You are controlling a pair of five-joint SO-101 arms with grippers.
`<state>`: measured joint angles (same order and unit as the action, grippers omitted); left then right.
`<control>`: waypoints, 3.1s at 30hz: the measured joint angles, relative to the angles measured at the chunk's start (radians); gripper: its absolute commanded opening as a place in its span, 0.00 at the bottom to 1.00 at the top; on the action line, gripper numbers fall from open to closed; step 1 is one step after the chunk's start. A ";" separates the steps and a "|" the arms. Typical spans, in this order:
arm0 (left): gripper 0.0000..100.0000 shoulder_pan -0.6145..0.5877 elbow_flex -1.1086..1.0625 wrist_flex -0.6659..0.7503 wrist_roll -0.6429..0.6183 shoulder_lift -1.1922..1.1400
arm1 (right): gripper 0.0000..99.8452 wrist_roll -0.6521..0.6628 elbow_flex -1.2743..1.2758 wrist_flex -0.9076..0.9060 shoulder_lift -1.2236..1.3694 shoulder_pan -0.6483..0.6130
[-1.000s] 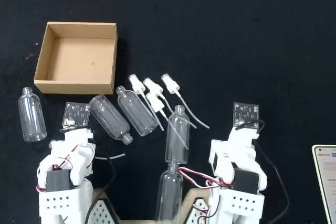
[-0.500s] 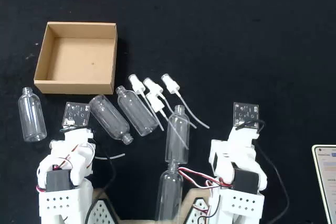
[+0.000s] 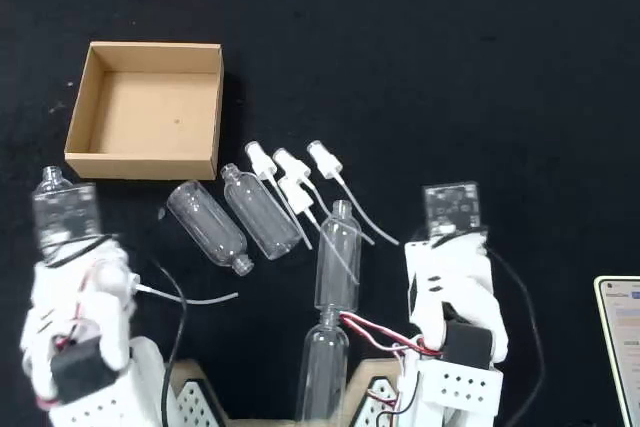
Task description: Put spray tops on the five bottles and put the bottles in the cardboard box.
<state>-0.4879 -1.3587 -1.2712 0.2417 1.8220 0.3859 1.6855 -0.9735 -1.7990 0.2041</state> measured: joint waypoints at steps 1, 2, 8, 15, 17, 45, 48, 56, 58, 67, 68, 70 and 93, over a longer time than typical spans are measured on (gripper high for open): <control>0.04 -0.028 0.051 0.000 0.000 0.000 | 0.01 0.038 0.000 0.015 0.000 0.000; 0.06 -0.051 0.095 0.000 0.000 0.003 | 0.01 0.069 0.000 0.023 0.000 0.000; 0.24 -0.150 0.259 0.000 0.087 0.005 | 0.01 0.121 -0.114 0.025 0.000 0.002; 0.19 -0.232 0.296 0.005 0.097 0.005 | 0.01 0.121 -0.430 -0.064 0.000 0.002; 0.19 -0.253 0.305 0.015 0.097 -0.021 | 0.03 0.123 -0.522 -0.095 0.000 0.002; 0.29 -0.256 1.218 -0.098 0.104 -1.768 | 0.12 -0.051 -0.924 -0.342 0.683 -0.787; 0.29 -0.226 1.381 -0.132 0.126 -1.956 | 0.12 -0.051 -0.878 -0.342 0.684 -0.809; 0.29 -0.219 1.803 -0.255 0.147 -2.355 | 0.12 -0.051 -0.812 -0.342 0.684 -0.812; 0.29 -0.219 1.895 -0.287 0.147 -2.429 | 0.12 -0.051 -0.812 -0.342 0.684 -0.812; 0.19 -0.232 2.082 -0.362 0.147 -2.653 | 0.12 -0.051 -0.812 -0.342 0.684 -0.812; 0.16 -0.232 2.093 -0.385 0.147 -2.656 | 0.12 -0.051 -0.812 -0.342 0.684 -0.812; 0.11 -0.230 2.107 -0.422 0.147 -2.656 | 0.12 -0.051 -0.812 -0.342 0.684 -0.812; 0.28 -0.658 2.047 -0.474 0.405 -2.584 | 0.12 -0.052 -0.902 -0.066 1.109 -1.223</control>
<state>-1.1462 0.6882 -1.7453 0.6467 -0.7618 0.3337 0.7833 -1.0395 -0.6897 -1.0188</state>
